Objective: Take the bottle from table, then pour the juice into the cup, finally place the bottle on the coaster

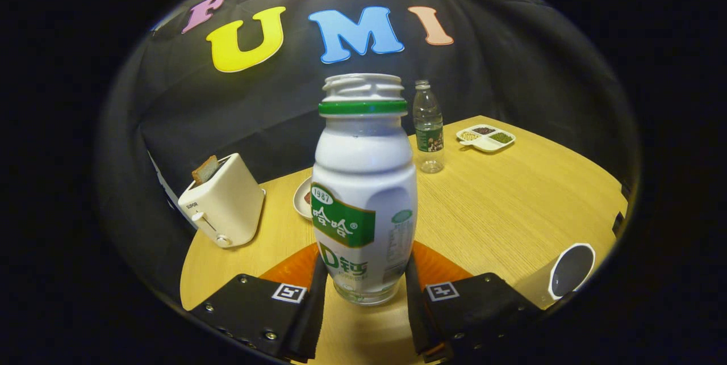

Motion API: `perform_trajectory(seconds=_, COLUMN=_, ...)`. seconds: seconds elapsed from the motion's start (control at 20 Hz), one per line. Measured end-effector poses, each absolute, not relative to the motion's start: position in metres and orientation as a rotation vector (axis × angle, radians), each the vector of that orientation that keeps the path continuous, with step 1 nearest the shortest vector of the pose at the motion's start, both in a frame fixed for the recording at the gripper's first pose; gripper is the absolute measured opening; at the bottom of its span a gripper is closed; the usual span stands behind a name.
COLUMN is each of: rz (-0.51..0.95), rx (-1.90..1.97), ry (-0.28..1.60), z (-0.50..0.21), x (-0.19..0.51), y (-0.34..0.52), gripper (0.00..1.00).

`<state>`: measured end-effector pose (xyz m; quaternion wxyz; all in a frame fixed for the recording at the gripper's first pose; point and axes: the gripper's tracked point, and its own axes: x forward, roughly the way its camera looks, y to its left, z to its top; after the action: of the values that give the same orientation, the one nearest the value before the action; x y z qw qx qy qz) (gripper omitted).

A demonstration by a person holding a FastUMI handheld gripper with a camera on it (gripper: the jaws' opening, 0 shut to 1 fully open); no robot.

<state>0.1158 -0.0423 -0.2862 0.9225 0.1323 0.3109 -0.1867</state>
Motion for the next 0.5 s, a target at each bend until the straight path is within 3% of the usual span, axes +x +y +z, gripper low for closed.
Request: perform_trajectory(seconds=0.5, rz=-0.432, rx=0.159, ry=0.635, z=-0.319, x=0.147, y=-0.065, gripper=0.63)
